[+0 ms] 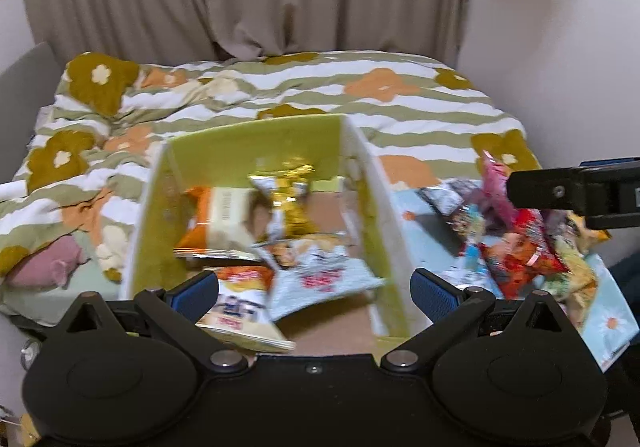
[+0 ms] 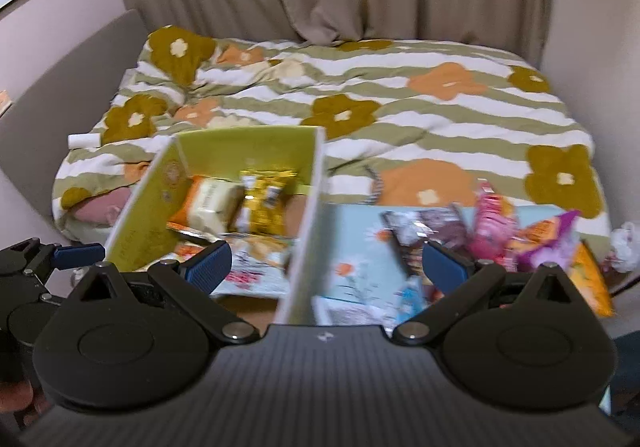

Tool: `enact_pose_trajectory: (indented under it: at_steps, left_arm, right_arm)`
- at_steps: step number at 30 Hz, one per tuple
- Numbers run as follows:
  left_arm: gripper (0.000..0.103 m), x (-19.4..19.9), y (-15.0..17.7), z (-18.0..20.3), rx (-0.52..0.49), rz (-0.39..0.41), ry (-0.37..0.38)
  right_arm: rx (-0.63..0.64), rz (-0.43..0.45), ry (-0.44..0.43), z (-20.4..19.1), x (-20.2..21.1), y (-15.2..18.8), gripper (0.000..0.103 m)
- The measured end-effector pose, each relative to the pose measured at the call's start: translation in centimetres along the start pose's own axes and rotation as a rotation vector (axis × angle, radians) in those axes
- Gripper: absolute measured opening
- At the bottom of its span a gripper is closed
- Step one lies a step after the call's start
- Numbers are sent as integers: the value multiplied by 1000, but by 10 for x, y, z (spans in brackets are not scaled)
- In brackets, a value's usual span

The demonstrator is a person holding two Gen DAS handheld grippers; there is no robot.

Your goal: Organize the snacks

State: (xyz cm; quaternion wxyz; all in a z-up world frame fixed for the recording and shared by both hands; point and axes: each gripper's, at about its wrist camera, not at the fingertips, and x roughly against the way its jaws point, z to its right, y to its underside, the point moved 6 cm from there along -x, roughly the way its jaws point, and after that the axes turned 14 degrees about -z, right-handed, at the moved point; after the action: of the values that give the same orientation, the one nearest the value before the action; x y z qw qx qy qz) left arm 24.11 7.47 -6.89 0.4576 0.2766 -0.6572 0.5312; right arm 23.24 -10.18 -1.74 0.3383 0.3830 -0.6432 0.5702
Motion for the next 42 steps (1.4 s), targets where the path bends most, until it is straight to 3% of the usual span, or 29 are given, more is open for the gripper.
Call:
enact_pose_trajectory:
  at_steps: [11, 20, 31, 35, 42]
  left_arm:
    - [103, -9, 9, 116, -8, -23, 46]
    - [103, -47, 24, 209, -56, -94, 76]
    - [102, -117, 40, 266, -147, -214, 140]
    - [96, -144, 47, 274, -160, -257, 160]
    - [95, -168, 49, 282, -181, -281, 180]
  right_arm:
    - [1, -35, 25, 122, 18, 45, 103]
    - [49, -115, 12, 202, -5, 75, 103]
    - [48, -234, -37, 242, -63, 101, 103]
    - [35, -271, -43, 248, -85, 109, 103]
    - [19, -300, -82, 249, -106, 115, 103]
